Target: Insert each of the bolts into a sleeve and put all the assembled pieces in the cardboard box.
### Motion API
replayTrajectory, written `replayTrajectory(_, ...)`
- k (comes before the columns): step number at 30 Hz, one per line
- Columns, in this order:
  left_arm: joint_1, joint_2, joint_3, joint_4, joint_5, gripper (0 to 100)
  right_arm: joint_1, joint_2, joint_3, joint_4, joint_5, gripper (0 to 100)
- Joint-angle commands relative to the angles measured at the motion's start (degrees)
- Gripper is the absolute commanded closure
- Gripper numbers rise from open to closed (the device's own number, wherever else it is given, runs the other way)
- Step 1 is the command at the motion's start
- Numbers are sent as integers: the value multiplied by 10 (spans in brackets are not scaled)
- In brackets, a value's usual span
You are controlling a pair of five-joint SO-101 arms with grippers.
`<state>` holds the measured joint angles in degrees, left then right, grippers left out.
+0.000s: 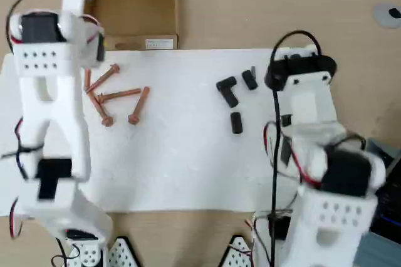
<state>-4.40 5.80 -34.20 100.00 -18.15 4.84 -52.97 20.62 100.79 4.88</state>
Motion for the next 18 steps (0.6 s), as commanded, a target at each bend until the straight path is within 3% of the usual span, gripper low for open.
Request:
replayTrajectory(1, 38, -150, 135, 4, 8, 998, 6, -46, -22, 1, 1, 987)
replayTrajectory(9, 80, -398, 430, -60, 4, 998, 6, -126, 72, -43, -3, 989)
replayTrajectory(18, 76, -624, 693, -185, 8, 998, 5, -266, 247, -200, -4, 989)
